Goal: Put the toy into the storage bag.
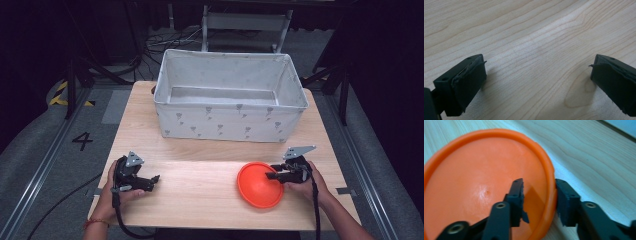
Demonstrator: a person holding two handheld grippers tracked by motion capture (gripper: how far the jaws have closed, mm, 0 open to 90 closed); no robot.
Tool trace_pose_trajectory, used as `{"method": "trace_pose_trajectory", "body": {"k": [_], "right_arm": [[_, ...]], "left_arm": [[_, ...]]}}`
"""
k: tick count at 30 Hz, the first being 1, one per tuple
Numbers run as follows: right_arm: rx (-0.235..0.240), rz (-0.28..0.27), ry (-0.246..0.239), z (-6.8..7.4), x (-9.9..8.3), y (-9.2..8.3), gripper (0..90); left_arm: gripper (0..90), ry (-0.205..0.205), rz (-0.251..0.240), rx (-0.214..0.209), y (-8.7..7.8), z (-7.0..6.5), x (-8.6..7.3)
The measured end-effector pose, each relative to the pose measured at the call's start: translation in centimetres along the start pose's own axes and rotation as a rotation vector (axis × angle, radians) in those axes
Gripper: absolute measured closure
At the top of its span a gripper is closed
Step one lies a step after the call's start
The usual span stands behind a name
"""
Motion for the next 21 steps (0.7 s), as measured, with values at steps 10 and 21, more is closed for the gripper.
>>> {"method": "trace_pose_trajectory", "body": {"k": [10, 21], "right_arm": [[0.039, -0.025, -0.003, -0.2, 1.2, -1.5, 76.8], [-0.002, -0.078, -0.182, 1.4, 4.4, -6.1, 82.1]], "left_arm": [[0.5, -0.001, 0.0, 0.0, 0.0, 0.0, 0.0], [0.7, -0.002, 0.004, -0.006, 0.0, -0.1, 0.0]]}}
Point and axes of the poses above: each handheld gripper's, and its own axes: y roughly forward along the jaws, x roughly out of its top, z roughly to its left, the point moved 8 cm from there along y, roughly forward along the jaws, and after that the axes turned 14 degrees about -x, right-handed, at the moved point
